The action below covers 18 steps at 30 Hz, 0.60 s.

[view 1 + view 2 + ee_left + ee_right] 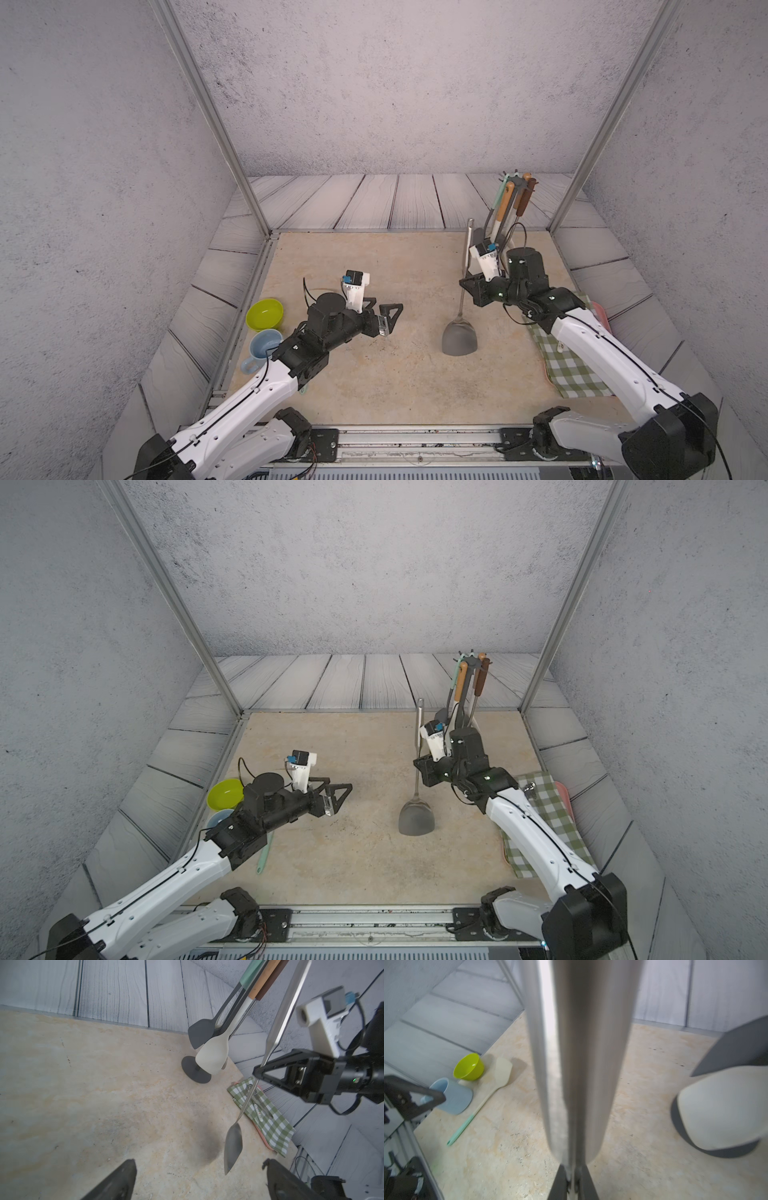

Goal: Take the spatula off the kitchen utensil rack
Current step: Place the spatula at the center of the board.

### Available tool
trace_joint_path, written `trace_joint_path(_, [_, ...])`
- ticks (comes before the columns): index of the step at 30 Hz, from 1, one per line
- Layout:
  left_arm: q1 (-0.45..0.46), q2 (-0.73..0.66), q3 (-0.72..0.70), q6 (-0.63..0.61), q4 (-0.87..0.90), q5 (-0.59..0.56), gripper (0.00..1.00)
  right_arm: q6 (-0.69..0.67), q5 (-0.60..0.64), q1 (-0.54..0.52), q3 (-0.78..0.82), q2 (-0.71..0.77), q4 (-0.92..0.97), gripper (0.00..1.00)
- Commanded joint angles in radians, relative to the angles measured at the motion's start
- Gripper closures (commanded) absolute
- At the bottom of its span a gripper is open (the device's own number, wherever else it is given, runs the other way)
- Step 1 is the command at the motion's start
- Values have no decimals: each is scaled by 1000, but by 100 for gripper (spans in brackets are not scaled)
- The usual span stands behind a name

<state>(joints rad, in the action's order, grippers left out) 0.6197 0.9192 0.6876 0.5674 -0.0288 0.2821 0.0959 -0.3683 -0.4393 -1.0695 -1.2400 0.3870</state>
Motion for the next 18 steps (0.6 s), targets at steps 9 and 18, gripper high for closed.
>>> trace_joint_path(9, [-284, 123, 166, 399, -93, 504, 1, -262, 55, -270, -133, -147, 151, 100])
trace_joint_path(18, [-313, 158, 176, 474, -171, 565, 2, -314, 104, -353, -233, -256, 233, 100])
